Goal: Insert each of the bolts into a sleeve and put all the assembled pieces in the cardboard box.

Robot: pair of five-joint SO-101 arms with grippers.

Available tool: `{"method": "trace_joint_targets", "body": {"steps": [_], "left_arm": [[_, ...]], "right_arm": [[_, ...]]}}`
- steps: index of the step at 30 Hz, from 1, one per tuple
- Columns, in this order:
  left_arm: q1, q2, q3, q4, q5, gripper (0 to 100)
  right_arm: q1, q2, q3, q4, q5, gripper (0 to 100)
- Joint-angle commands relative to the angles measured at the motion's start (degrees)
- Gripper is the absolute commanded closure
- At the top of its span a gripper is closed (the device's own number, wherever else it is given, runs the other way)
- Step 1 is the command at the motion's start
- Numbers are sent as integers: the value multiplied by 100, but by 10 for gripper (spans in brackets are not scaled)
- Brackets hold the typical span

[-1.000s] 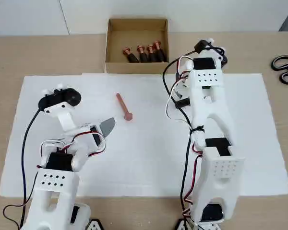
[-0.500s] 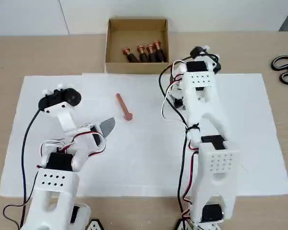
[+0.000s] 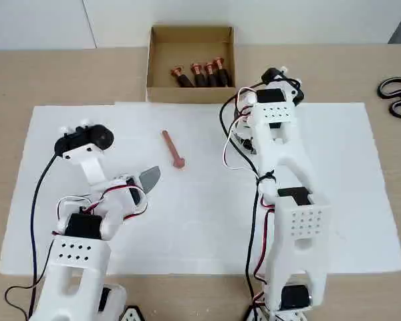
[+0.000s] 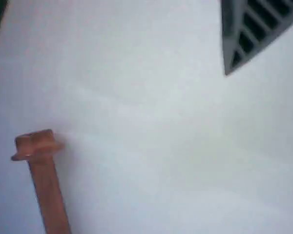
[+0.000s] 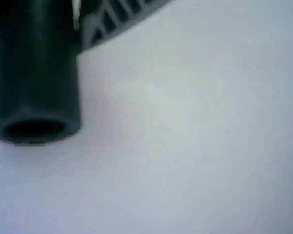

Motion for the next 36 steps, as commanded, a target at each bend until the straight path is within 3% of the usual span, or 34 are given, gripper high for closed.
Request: {"method": "trace_joint_targets", "body": {"steps": [1,6,9,13,23,26,32,36], "left_arm": [[0,-62,-22,-88,-62,707],[0,-62,-22,-88,-62,707],[0,-62,-22,-88,-62,707],[0,-62,-22,-88,-62,707],[26,-62,-31,-88,-62,707],[26,-62,-31,-88,-62,707],[26,-62,-22,-88,-62,707],[26,-62,-22,-88,-62,707]], "right_arm": [[22,4,35,-40,9,864],[22,-4,35,-4,18,992],[22,-4,35,22,79,983],[22,-145,35,101,703,995],[-48,-2088,-97,1420,2101,995],[-127,-2079,-97,1824,2400,995],[-207,-1692,26,1895,3815,995],[-251,-1244,35,1886,3956,995]]}}
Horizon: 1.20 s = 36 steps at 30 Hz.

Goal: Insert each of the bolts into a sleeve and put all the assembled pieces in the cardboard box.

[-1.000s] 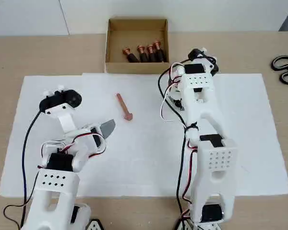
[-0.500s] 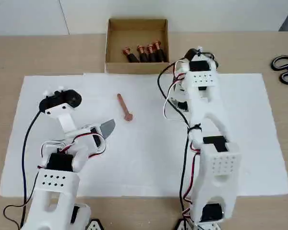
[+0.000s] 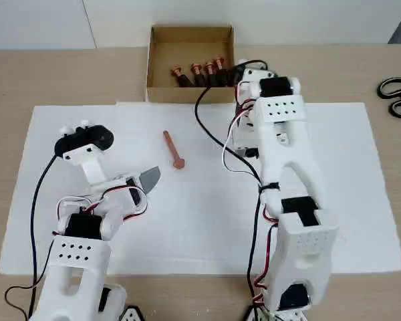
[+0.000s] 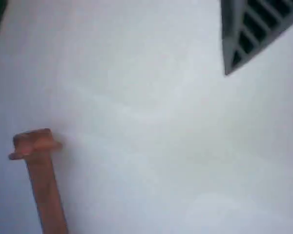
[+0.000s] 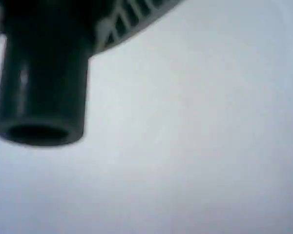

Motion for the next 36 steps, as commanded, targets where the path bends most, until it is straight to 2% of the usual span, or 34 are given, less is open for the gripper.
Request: {"method": "trace_joint_targets", "body": {"steps": [1,7,11,13,24,36], "left_arm": [[26,-62,-22,-88,-62,707],[26,-62,-22,-88,-62,707],[26,-62,-22,-88,-62,707],[26,-62,-22,-88,-62,707],[26,-62,-22,-88,-62,707],[26,-62,-22,-88,-62,707]], "right_arm": [[-22,198,-44,31,158,995],[-31,708,-44,31,193,989],[-31,787,-44,66,343,868],[-31,778,-44,75,457,838],[-400,796,-62,31,527,838],[-207,875,-53,-277,686,838]]}}
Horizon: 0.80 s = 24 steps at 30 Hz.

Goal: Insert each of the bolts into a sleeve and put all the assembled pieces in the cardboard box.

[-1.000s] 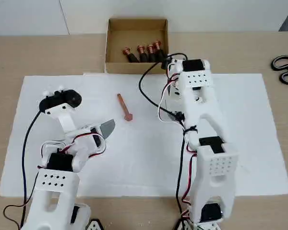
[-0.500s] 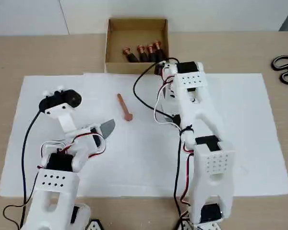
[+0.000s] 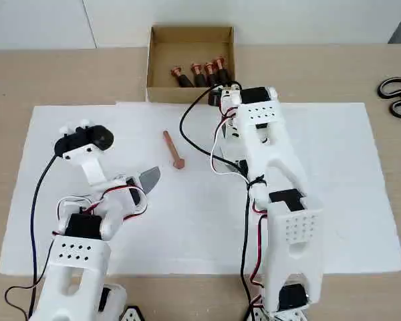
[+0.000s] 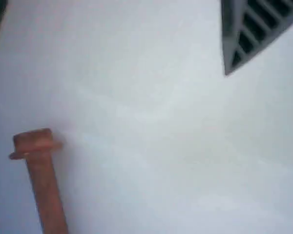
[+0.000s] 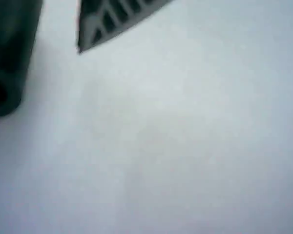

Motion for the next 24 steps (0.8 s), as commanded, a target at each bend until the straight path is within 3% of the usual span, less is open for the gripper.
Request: {"method": "trace_joint_targets", "body": {"steps": [1,12,16,19,24], "left_arm": [[26,-62,-22,-88,-62,707],[26,-62,-22,-88,-62,707],[0,-62,-31,-70,-88,707],[53,-62,-110,158,-818,707],[114,-26,-1253,1618,-1802,707]], "right_arm": [[84,40,-53,-163,53,838],[110,558,-79,-251,255,958],[198,268,-193,48,642,995],[365,-365,-281,251,747,995],[655,-1754,-246,268,1081,995]]}}
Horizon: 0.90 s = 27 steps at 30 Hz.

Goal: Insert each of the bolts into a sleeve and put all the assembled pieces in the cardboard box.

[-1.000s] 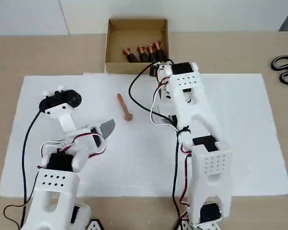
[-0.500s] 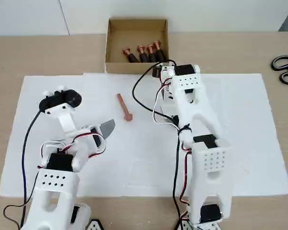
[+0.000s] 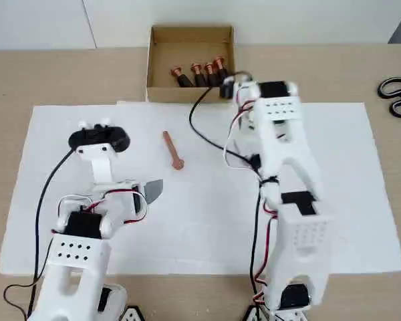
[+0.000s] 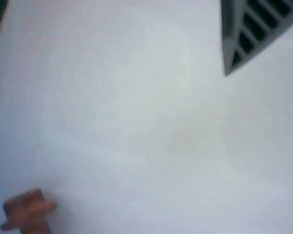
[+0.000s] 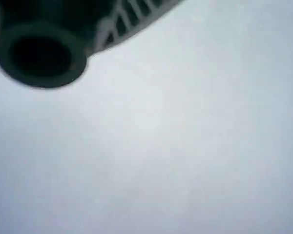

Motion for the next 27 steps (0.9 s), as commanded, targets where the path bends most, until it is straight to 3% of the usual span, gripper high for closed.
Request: {"method": "trace_joint_targets", "body": {"steps": [1,6,13,20,27], "left_arm": [[9,-18,-1042,853,-466,707],[26,387,-1710,949,-519,709],[44,3226,-3196,765,-501,710],[53,6040,-5727,2435,-141,709],[123,7420,-7969,3965,791,710]], "right_arm": [[189,-1341,-70,84,246,995],[400,-1965,-26,101,237,995],[488,-1991,18,101,202,995],[462,-1991,308,101,193,995],[462,-2026,387,101,193,995]]}}
